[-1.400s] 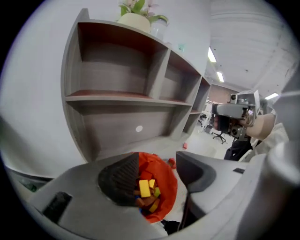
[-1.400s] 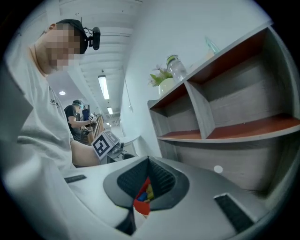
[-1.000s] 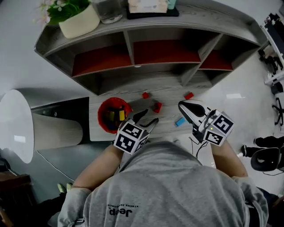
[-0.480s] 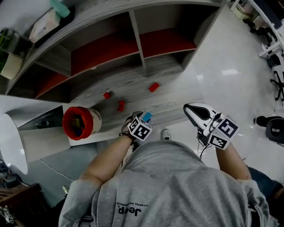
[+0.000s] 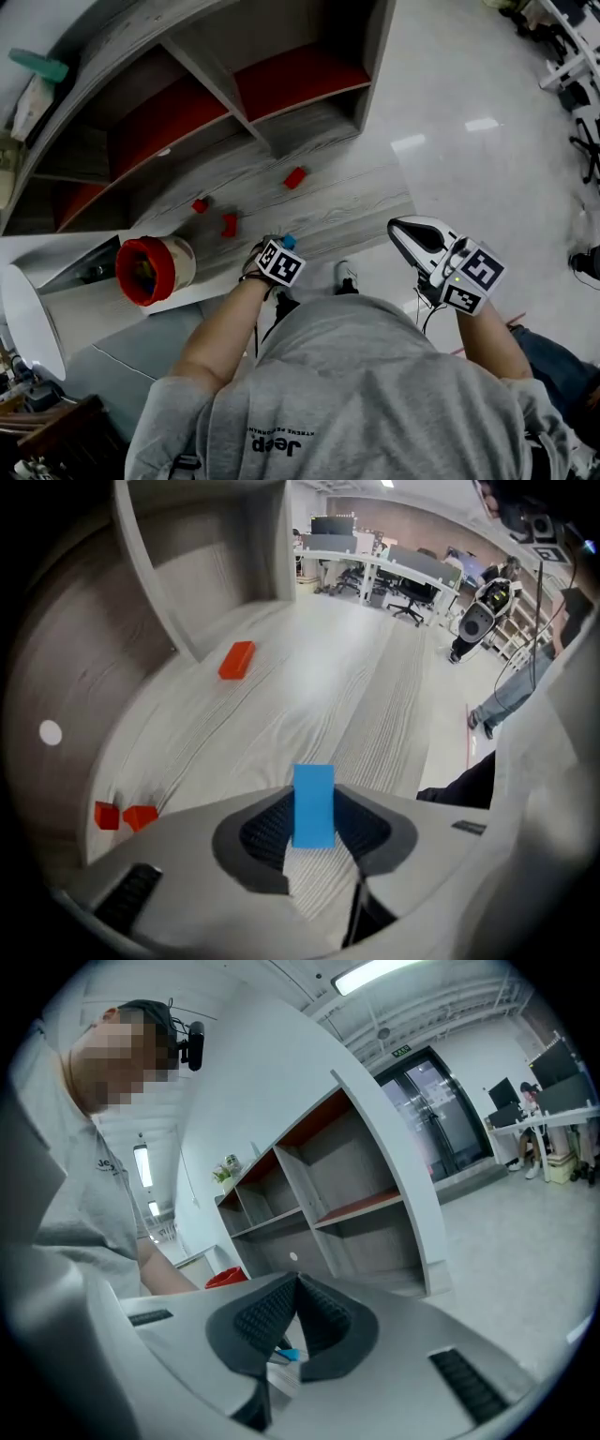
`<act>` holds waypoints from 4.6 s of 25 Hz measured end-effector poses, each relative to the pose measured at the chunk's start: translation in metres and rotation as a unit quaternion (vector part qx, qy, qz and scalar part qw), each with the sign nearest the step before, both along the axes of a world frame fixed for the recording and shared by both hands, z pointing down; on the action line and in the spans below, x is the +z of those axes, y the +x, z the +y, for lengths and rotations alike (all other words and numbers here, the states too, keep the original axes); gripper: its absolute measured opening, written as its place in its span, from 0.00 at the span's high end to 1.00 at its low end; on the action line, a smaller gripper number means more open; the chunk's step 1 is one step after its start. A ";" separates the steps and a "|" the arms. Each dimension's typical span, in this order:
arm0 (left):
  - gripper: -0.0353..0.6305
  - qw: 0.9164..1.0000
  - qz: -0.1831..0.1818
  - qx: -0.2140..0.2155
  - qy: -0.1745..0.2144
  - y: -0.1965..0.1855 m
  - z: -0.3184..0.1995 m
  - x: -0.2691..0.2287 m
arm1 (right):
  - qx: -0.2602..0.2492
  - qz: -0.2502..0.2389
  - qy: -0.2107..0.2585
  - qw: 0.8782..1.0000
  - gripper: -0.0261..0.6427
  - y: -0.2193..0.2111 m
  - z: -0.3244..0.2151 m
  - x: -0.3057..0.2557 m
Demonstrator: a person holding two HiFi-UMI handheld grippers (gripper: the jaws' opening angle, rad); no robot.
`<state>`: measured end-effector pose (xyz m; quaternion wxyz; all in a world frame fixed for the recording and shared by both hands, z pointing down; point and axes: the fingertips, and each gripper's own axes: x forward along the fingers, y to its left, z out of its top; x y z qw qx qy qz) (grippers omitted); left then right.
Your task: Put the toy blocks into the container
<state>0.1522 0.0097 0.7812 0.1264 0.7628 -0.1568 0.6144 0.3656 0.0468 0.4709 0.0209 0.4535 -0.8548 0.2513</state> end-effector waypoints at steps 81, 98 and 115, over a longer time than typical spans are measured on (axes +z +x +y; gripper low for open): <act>0.70 0.997 0.044 -0.023 0.054 0.085 -0.145 -0.004 | -0.010 -0.006 -0.001 1.000 0.94 0.063 -0.072 0.007; 0.71 0.942 0.225 -0.192 0.159 -0.132 -0.137 -0.278 | -0.225 0.004 0.098 0.969 0.94 -0.231 -0.148 -0.076; 0.71 0.940 0.211 -0.219 0.154 -0.405 -0.112 -0.285 | -0.291 0.024 0.112 0.950 0.94 -0.510 -0.160 -0.101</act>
